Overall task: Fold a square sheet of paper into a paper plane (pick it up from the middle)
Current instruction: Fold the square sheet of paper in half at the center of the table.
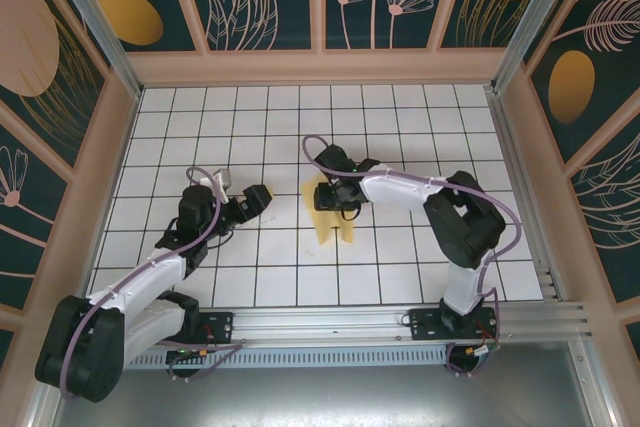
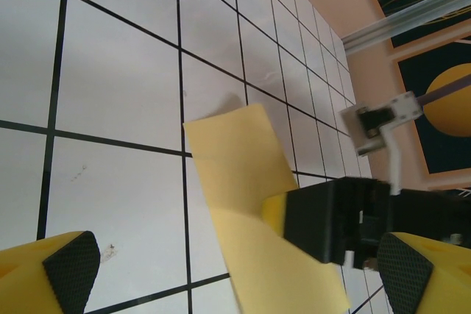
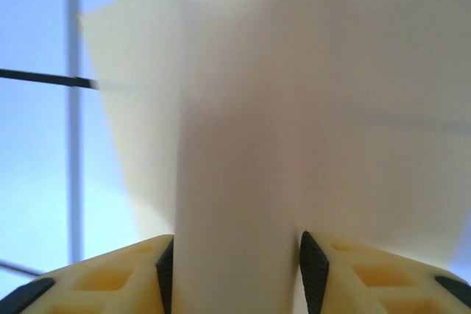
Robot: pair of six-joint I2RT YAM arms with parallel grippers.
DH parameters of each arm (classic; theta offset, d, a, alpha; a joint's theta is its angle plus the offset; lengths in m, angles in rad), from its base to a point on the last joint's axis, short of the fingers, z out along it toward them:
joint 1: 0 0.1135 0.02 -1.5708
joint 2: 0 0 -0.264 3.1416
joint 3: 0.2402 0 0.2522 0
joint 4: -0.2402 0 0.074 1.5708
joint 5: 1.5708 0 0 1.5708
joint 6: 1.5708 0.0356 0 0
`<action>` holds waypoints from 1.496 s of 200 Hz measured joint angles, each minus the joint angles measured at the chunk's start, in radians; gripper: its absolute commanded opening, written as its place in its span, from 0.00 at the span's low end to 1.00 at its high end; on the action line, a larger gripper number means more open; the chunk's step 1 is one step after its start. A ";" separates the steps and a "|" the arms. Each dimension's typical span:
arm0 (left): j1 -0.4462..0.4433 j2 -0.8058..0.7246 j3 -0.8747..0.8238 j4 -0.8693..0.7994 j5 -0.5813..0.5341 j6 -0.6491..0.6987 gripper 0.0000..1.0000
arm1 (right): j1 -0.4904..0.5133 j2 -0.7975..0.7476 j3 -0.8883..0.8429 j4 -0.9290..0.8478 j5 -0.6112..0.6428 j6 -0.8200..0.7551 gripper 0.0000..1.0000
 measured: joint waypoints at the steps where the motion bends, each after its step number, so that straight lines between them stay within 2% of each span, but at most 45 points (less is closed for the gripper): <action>1: 0.000 0.000 0.000 0.000 0.000 0.000 0.99 | -0.001 -0.002 -0.001 0.003 -0.003 0.002 0.44; 38: 0.000 -0.005 0.000 -0.008 0.000 0.000 0.99 | -0.055 -0.114 -0.043 0.138 -0.153 0.062 0.44; 86: 0.000 -0.025 0.000 -0.018 -0.001 0.000 0.99 | -0.094 -0.162 -0.124 0.339 -0.304 0.182 0.44; 148: 0.000 -0.023 0.012 -0.017 0.011 0.000 0.99 | -0.108 -0.164 -0.428 0.667 -0.286 0.486 0.47; 166: 0.000 -0.016 0.015 -0.015 0.019 0.000 0.99 | -0.108 -0.154 -0.464 0.732 -0.257 0.550 0.47; 183: -0.002 0.000 0.017 -0.012 0.030 0.000 0.99 | -0.107 -0.151 -0.465 0.769 -0.229 0.579 0.52; 208: -0.004 0.045 0.018 0.003 0.066 0.000 0.97 | -0.100 -0.152 -0.464 0.763 -0.185 0.588 0.61; 243: -0.028 0.147 0.052 0.006 0.101 0.002 0.88 | -0.096 -0.167 -0.463 0.674 -0.162 0.552 0.63; 273: -0.079 0.238 0.113 0.023 0.109 0.000 0.84 | -0.101 -0.169 -0.464 0.618 -0.171 0.515 0.64; 299: -0.130 0.338 0.186 0.053 0.123 -0.008 0.76 | -0.110 -0.171 -0.463 0.586 -0.187 0.484 0.64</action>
